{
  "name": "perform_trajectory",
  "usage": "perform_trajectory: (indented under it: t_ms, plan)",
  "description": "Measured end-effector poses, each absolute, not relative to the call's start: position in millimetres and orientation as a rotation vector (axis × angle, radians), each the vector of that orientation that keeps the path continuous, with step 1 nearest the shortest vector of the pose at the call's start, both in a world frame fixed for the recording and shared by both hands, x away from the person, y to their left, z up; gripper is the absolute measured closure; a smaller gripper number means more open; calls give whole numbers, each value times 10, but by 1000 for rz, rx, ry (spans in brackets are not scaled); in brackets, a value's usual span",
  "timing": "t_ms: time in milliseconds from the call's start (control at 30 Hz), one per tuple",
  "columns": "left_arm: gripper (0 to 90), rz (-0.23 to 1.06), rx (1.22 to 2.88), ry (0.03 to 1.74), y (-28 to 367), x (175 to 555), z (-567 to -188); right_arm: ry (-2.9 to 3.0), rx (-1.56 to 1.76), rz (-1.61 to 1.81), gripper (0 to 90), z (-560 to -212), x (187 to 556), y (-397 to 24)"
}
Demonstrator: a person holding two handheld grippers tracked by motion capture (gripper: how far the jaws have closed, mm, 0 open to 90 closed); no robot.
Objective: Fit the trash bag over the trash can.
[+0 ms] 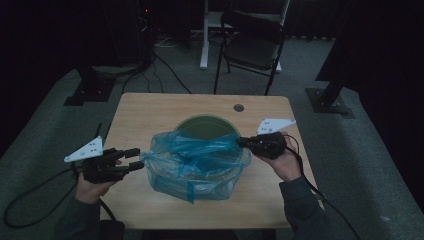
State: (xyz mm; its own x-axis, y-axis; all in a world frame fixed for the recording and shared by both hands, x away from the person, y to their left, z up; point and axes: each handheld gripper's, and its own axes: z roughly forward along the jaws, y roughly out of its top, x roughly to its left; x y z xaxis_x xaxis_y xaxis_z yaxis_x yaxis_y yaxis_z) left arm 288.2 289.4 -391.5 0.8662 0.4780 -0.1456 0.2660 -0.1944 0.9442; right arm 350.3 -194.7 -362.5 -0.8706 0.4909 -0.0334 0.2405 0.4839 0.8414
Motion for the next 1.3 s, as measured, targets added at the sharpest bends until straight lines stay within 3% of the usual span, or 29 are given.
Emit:
perform_trajectory:
  t_ms: [633, 1000, 1300]
  plan:
    - [499, 213, 1720, 582, 3049, 2886, -3846, 2468, 617, 1336, 886, -3642, 3507, -1927]
    - [490, 272, 1739, 581, 2731, 3066, -3718, 2468, 612, 1324, 886, -3583, 3506, -1927]
    - [414, 308, 1811, 564, 2450, 3130, -3732, 2463, 616, 1322, 887, -3590, 3518, -1915]
